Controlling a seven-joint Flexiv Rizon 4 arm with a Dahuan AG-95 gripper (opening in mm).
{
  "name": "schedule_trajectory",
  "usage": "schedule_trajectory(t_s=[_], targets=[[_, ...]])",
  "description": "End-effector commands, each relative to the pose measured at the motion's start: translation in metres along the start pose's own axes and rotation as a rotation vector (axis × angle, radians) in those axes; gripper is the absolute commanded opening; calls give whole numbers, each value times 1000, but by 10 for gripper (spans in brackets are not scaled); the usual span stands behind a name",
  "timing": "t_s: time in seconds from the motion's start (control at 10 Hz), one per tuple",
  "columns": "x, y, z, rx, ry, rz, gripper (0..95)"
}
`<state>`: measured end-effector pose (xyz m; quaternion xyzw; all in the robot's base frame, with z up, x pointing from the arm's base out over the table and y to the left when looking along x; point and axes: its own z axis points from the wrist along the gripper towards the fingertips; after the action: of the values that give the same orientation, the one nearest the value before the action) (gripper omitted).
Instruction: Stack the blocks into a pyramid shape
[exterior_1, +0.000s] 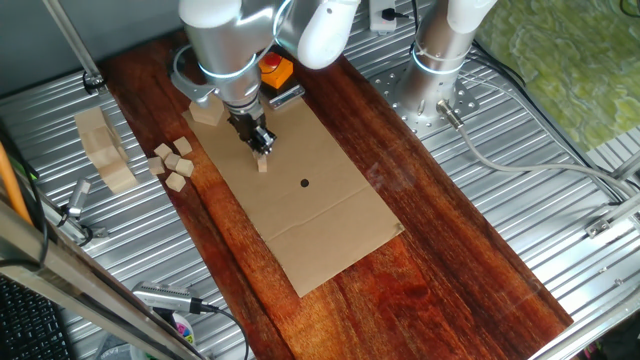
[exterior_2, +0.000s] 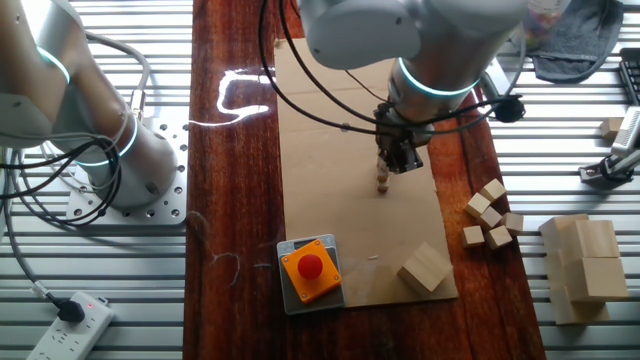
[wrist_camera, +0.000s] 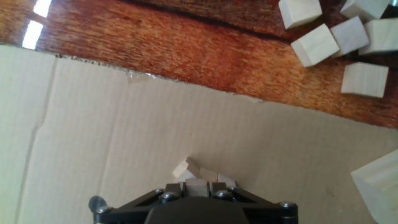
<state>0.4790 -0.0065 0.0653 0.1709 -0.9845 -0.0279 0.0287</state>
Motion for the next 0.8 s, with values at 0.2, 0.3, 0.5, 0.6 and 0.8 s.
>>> schedule_trajectory(t_s=[0.2, 0.3, 0.5, 0.6, 0.8], targets=[[3, 1, 1, 3, -6, -3, 0], [3, 1, 1, 4, -9, -4, 0], [3, 1, 1, 5, -13, -7, 0], [3, 1, 1, 6, -14, -8, 0], [3, 1, 1, 6, -18, -15, 0]])
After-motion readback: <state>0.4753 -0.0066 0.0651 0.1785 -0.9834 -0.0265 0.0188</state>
